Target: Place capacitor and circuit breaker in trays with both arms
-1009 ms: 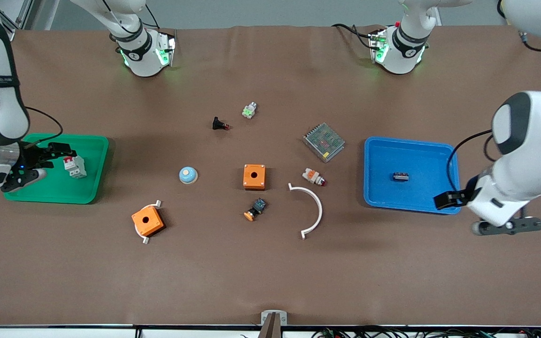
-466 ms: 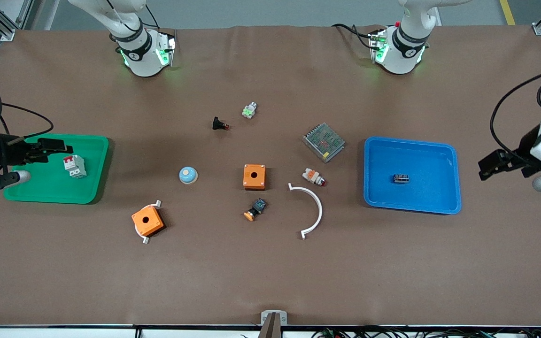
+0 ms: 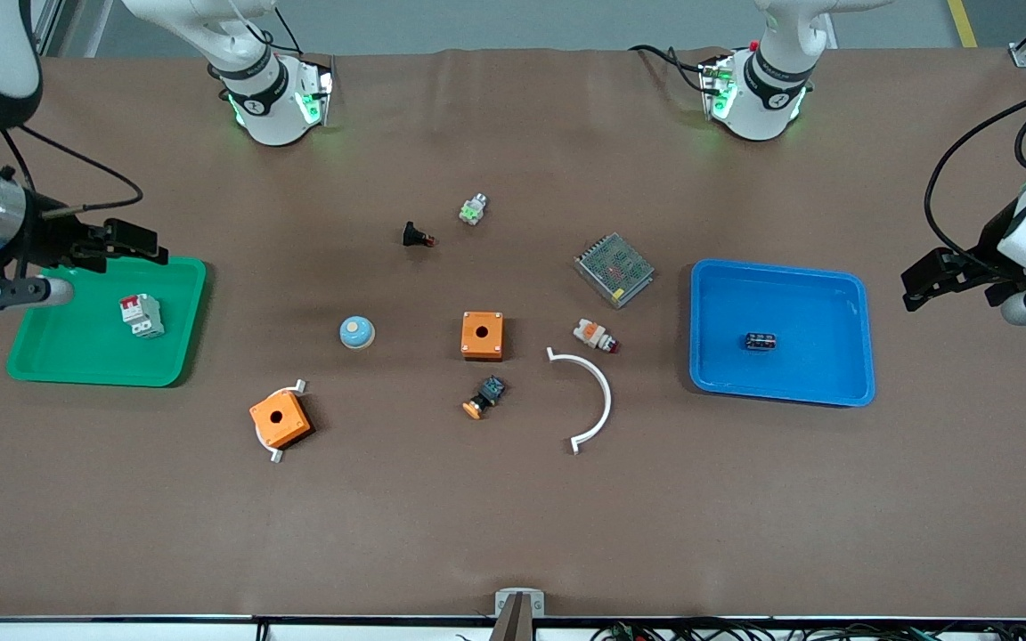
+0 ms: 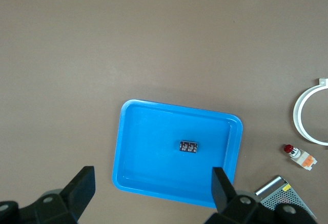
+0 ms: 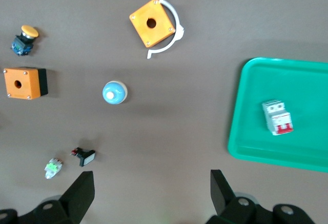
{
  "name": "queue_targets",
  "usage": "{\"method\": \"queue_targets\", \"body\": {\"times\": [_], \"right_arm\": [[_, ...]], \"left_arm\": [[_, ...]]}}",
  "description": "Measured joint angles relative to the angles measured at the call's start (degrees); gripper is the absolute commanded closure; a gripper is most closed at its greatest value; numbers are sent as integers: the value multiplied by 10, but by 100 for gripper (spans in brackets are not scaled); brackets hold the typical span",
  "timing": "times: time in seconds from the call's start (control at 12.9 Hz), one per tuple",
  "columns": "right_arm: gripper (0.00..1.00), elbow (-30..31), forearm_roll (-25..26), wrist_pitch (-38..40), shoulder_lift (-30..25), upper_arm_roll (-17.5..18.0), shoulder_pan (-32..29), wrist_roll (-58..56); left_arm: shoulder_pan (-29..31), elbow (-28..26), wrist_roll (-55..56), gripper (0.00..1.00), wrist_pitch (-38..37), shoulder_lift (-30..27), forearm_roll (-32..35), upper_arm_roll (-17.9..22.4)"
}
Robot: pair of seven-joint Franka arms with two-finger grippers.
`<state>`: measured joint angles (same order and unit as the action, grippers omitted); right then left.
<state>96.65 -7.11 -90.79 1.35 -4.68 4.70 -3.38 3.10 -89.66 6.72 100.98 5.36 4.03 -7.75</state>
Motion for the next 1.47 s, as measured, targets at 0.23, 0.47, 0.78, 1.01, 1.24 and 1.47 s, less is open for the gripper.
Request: {"method": "queue_targets", "body": {"times": [0.23,0.47,0.78,1.01,1.24,1.47], "right_arm": [[0,16,38,-31,-43,0,4,9],[0,35,45,-40,-76,0,5,9],[0,37,76,-44,-83,-1,5,9],[0,38,82,-44,-83,-2,5,9],[0,38,82,-44,-83,-5,5,10],[0,37,82,-42,-88,-6,5,12]], "left_arm": [[-2,25,-1,0,-12,8,-11,0],[2,54,-37,0,-16,18,-50,1],[3,57,-103,0,-20,22,-52,6],[1,58,-73,0,-20,23,-46,4],[2,60,-47,0,-21,23,-45,4],[-22,62,-45,0,-21,23,-44,24]]}}
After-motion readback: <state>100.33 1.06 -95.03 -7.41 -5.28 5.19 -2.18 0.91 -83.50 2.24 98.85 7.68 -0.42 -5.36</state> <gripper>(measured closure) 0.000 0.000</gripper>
